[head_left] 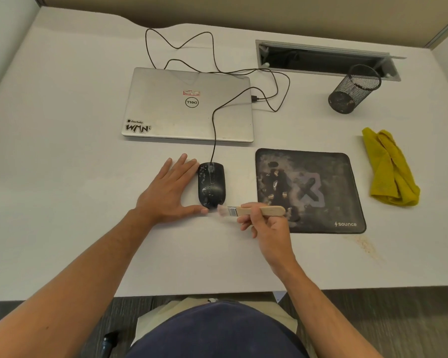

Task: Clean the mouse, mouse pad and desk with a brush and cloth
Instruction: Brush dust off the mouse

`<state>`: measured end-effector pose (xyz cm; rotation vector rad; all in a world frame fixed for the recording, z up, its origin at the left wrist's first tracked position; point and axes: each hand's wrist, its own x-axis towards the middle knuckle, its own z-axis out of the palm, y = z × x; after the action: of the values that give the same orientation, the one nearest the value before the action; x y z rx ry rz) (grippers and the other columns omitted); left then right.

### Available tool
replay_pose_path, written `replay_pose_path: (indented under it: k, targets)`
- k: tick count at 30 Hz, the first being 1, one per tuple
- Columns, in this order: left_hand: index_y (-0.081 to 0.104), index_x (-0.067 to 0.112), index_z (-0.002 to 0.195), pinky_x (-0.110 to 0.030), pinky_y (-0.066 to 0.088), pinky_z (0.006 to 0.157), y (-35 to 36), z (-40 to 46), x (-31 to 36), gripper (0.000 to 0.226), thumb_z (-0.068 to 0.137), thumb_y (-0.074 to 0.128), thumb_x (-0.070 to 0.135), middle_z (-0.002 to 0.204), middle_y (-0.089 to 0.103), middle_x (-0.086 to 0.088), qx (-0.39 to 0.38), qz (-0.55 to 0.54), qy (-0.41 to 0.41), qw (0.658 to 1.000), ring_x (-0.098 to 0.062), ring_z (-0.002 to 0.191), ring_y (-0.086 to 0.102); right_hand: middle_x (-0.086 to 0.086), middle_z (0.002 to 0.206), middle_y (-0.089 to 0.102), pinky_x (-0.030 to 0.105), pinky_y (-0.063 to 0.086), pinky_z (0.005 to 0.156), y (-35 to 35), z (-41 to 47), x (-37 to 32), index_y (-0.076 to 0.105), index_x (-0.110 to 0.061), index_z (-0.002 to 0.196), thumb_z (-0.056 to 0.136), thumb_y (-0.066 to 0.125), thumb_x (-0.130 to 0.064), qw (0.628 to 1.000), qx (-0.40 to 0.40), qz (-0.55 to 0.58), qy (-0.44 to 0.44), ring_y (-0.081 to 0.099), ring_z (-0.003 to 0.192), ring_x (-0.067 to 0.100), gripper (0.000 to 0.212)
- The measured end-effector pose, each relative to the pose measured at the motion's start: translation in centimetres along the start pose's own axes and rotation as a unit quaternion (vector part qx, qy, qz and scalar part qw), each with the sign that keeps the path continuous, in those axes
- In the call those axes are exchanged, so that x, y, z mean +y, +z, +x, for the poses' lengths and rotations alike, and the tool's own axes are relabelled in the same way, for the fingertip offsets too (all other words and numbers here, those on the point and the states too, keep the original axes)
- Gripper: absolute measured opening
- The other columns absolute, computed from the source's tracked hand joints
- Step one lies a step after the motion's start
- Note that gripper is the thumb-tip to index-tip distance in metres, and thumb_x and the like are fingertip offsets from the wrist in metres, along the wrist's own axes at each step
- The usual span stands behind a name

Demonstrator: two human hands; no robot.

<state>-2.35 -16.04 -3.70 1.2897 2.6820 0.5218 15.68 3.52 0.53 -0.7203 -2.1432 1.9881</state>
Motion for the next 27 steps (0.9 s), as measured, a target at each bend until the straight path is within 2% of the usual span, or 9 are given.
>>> replay_pose_path:
  k: [2,8,12,15,18,21,24,27]
  targets:
    - [0.018,0.012,0.153,-0.043,0.001,0.121,-0.1,0.0,0.0,0.111,0.074,0.043,0.086,0.16,0.016,-0.001,0.002,0.0,0.003,1.0,-0.013,0.149,-0.004,-0.002,0.084,0.073,0.019,0.049,0.059,-0.3,0.1,-0.1,0.07,-0.04,0.095,0.092,0.048,-0.047,1.0,0.025,0.006,0.003,0.065,0.072,0.013,0.023]
    - [0.021,0.009,0.152,-0.047,0.004,0.12,-0.3,-0.1,0.1,0.111,0.075,0.041,0.086,0.16,0.018,-0.002,0.015,-0.009,0.006,1.0,-0.015,0.149,0.0,0.0,0.085,0.073,0.016,0.049,0.059,-1.6,0.7,-0.3,0.067,-0.023,0.101,0.095,0.046,-0.043,0.997,0.074,0.021,0.008,0.064,0.069,0.011,0.03]
    - [0.032,0.004,0.148,-0.053,0.009,0.119,-0.6,-0.1,0.8,0.098,0.084,0.035,0.077,0.156,0.03,-0.008,0.058,-0.002,-0.002,0.998,-0.022,0.148,0.012,0.006,0.083,0.073,0.018,0.049,0.055,-3.5,1.1,-0.9,0.067,-0.02,0.099,0.099,0.048,-0.035,0.991,0.115,0.063,0.001,0.066,0.067,0.018,0.024]
    - [0.037,0.004,0.146,-0.047,0.008,0.12,-0.8,1.0,2.4,0.084,0.091,0.033,0.068,0.154,0.035,-0.009,0.091,-0.004,-0.01,0.996,-0.02,0.148,0.014,0.009,0.081,0.072,0.019,0.047,0.051,-5.3,1.7,-1.6,0.066,-0.02,0.093,0.099,0.049,-0.032,0.986,0.146,0.081,-0.006,0.065,0.063,0.019,0.022]
    - [0.038,0.008,0.145,-0.038,0.007,0.121,-1.0,3.2,5.4,0.071,0.096,0.034,0.059,0.153,0.035,-0.006,0.126,-0.041,-0.022,0.991,-0.017,0.148,0.013,0.01,0.08,0.072,0.02,0.046,0.049,-7.2,2.4,-2.0,0.068,-0.028,0.083,0.099,0.05,-0.033,0.98,0.181,0.087,-0.008,0.065,0.061,0.019,0.024]
    - [0.039,0.009,0.144,-0.033,0.009,0.119,-0.8,5.5,9.1,0.062,0.097,0.042,0.049,0.153,0.035,-0.006,0.143,-0.077,-0.024,0.986,-0.016,0.147,0.014,0.011,0.079,0.072,0.019,0.046,0.05,-9.2,2.9,-2.1,0.068,-0.022,0.087,0.097,0.052,-0.034,0.972,0.217,0.088,-0.02,0.065,0.062,0.019,0.022]
    - [0.036,0.01,0.146,-0.034,0.012,0.118,0.2,7.3,12.2,0.059,0.099,0.04,0.045,0.155,0.032,-0.007,0.129,-0.105,-0.015,0.986,-0.015,0.147,0.013,0.008,0.079,0.073,0.018,0.048,0.051,-11.0,3.6,-2.2,0.069,-0.028,0.085,0.096,0.054,-0.034,0.963,0.256,0.079,-0.02,0.067,0.065,0.019,0.02]
    - [0.032,0.013,0.148,-0.028,0.006,0.117,1.7,9.0,14.1,0.056,0.102,0.033,0.044,0.157,0.027,-0.004,0.091,-0.123,-0.011,0.988,-0.012,0.148,0.008,0.006,0.079,0.073,0.021,0.049,0.055,-13.1,4.6,-2.4,0.068,-0.022,0.093,0.095,0.056,-0.033,0.955,0.284,0.089,-0.013,0.068,0.068,0.019,0.017]
